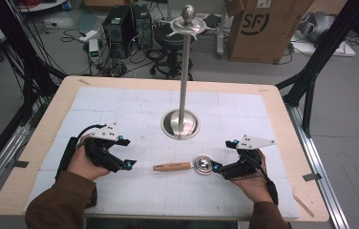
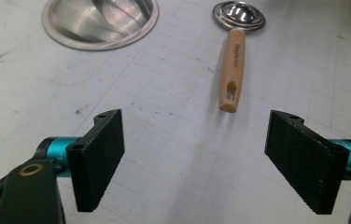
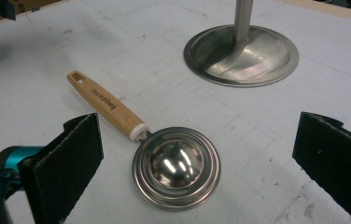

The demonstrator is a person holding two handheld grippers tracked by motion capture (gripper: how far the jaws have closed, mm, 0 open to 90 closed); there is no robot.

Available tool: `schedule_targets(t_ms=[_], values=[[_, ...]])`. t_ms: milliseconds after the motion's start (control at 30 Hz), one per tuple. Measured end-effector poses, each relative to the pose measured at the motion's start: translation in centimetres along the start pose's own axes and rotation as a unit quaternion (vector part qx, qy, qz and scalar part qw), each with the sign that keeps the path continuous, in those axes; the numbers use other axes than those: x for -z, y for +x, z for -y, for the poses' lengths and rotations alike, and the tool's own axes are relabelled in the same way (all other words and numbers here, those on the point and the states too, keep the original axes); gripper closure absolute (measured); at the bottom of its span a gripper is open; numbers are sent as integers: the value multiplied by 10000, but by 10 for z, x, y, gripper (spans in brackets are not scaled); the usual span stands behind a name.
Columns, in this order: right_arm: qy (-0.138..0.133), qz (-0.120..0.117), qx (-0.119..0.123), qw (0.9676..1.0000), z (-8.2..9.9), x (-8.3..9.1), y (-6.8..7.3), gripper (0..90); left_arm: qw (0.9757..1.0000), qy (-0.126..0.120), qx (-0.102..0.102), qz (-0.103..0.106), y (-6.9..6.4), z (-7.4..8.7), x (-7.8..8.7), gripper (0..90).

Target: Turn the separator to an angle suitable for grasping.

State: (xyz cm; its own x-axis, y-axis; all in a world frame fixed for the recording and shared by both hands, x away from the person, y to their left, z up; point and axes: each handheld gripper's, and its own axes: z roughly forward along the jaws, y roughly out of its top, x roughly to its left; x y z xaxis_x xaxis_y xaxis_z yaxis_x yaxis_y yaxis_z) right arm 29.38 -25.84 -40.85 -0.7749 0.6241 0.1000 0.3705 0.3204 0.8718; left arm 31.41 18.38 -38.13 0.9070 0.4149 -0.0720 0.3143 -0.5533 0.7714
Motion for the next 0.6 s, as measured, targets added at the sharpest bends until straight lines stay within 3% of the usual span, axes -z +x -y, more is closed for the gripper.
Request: schedule_targets(t_ms=[400,600], values=[[93,-24,-29,10000,4,-2,1,4,9999,-126,73,-73,9,7,11,85],[74,-1,-21,10000,5,1,2,4,9994,-229,116,-211,11,7,12,16]])
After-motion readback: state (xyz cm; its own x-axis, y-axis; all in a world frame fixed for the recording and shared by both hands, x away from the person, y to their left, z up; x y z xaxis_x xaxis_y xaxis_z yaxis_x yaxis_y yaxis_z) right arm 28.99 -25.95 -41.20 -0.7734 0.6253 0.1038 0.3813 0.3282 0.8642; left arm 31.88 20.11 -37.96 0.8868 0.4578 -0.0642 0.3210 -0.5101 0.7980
